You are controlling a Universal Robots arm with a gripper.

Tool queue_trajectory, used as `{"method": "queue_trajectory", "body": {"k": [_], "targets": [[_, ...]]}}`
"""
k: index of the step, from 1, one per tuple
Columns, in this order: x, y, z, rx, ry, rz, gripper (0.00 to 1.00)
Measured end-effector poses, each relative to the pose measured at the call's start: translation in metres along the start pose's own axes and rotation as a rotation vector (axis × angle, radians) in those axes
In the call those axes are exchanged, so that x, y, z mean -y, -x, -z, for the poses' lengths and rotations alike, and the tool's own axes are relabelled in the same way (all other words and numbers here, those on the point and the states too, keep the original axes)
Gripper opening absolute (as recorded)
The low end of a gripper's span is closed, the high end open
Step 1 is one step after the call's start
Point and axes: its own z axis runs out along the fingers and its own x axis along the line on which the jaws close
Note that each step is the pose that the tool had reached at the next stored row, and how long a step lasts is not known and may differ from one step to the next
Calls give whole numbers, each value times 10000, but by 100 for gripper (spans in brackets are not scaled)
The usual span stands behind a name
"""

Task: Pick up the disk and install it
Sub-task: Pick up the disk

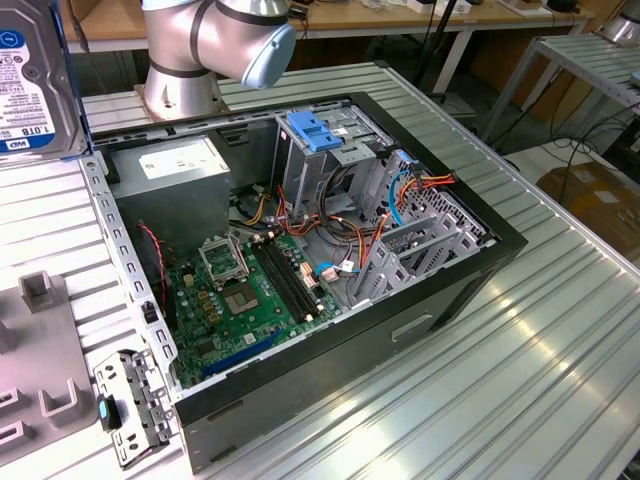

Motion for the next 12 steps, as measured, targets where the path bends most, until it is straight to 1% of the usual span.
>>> {"method": "queue_trajectory", "body": {"k": [2, 4, 8, 12], "targets": [[19, -57, 0, 0, -1, -1, 37], [32, -80, 0, 0, 0, 0, 37], [83, -109, 1, 0, 0, 1, 37], [174, -117, 2, 0, 0, 0, 37]]}}
